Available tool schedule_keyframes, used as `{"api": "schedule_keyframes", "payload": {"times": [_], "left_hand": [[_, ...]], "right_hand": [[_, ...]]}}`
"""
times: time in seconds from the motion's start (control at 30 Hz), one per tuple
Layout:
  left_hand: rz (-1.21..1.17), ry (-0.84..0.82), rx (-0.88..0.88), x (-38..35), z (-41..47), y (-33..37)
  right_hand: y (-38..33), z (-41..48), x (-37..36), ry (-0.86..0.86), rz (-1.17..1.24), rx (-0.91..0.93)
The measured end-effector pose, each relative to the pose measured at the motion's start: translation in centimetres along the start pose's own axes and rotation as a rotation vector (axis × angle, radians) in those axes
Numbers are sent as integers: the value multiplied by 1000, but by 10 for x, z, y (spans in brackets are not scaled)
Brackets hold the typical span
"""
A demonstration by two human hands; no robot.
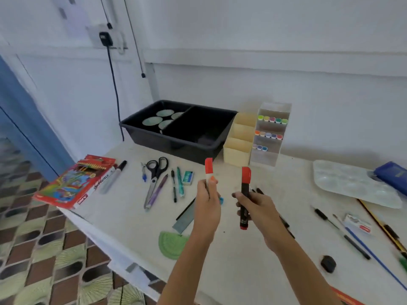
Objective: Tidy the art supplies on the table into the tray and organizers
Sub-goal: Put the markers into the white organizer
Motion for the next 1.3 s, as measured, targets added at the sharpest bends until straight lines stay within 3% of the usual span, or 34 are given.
{"api": "schedule_keyframes", "payload": {"times": [0.5, 0.7, 0.9, 1.13, 1.3], "left_hand": [[21, 325, 65, 200, 77, -28], [11, 416, 92, 273, 106, -29], [2, 469, 133, 331, 114, -33], [24, 468, 154, 355, 113, -43], [6, 419, 193, 351, 115, -49]], "right_hand": [[-35, 57, -206, -277, -121, 5], [-47, 85, -298, -245, -167, -27], [-57, 113, -364, -119, -366, 20], [-64, 130, -398, 63, -693, -30], [-59, 133, -391, 61, -651, -75]]}}
Point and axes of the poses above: each hand's wrist, its own z-axis towards the middle knuckle, its own x-axis out of the back of the hand, y = z × x, the point moved 3 cm from there along z, towards the middle knuckle, and after that the axes turned 3 degrees about -z, right-handed, at the moved point
